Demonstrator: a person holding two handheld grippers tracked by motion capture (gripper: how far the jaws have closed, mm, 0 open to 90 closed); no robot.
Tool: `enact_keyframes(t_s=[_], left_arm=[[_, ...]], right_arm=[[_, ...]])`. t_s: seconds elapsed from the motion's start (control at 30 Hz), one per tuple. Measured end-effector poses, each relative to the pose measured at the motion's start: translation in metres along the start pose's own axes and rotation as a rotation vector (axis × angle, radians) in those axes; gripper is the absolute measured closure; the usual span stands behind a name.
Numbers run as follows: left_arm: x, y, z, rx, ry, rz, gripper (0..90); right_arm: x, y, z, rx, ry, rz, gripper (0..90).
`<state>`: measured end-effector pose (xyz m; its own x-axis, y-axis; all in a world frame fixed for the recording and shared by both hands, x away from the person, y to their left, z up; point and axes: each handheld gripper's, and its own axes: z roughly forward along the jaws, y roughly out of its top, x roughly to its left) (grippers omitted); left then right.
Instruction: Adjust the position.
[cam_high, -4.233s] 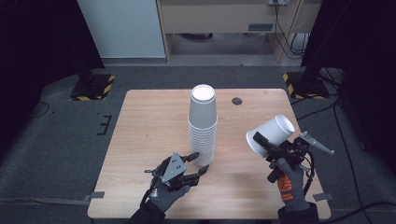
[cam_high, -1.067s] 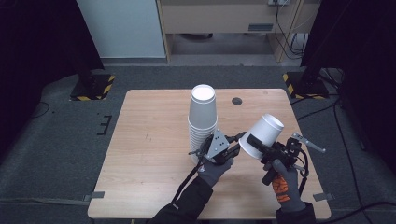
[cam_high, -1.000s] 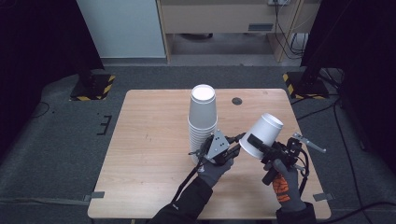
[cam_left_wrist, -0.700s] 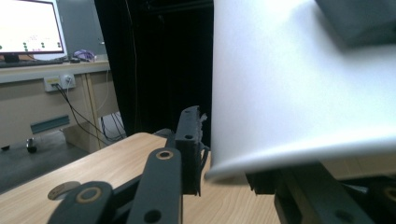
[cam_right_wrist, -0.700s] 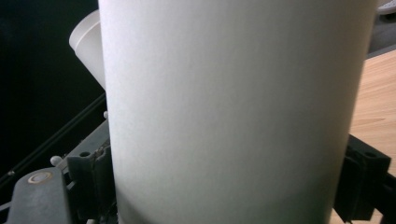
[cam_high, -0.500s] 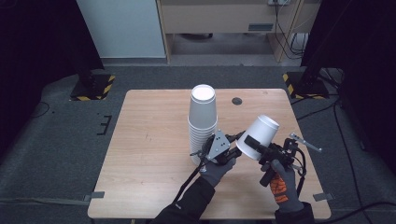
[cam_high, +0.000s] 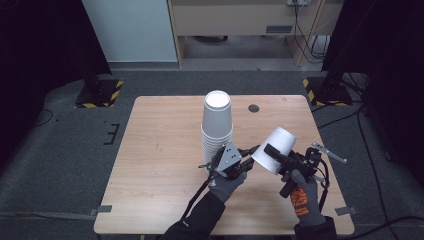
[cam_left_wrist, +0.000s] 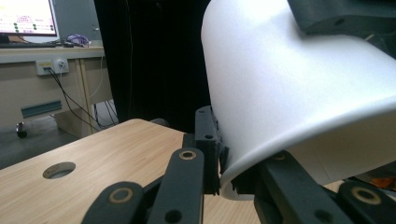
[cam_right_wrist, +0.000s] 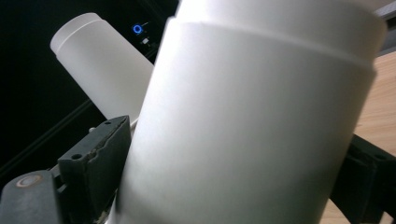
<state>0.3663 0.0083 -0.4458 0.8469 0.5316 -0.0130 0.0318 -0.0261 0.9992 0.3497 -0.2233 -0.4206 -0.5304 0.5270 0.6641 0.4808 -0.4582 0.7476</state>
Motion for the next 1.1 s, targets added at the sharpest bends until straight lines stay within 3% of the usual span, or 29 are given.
enact_keyframes(t_s=[0.1, 0.4, 0.6, 0.8, 1.1], left_arm=[[0.000, 0.001, -0.004, 0.013, -0.003, 0.005, 83.6], [0.000, -0.001, -0.015, 0.037, -0.008, 0.012, 84.1], [0.001, -0.002, -0.021, 0.079, -0.043, 0.009, 84.9], [0.002, 0.000, -0.029, 0.123, -0.064, 0.031, 85.1], [0.004, 0.001, -0.048, 0.186, -0.102, 0.018, 85.0]], right_arm=[[0.000, 0.000, 0.001, 0.001, -0.003, -0.019, 8.3], [-0.001, -0.001, 0.004, -0.006, -0.012, -0.012, 5.7], [-0.007, 0.000, 0.003, -0.028, -0.067, -0.034, 7.3], [-0.012, 0.002, 0.000, -0.036, -0.116, -0.065, 7.9], [-0.021, 0.006, -0.005, -0.050, -0.168, -0.082, 9.4]])
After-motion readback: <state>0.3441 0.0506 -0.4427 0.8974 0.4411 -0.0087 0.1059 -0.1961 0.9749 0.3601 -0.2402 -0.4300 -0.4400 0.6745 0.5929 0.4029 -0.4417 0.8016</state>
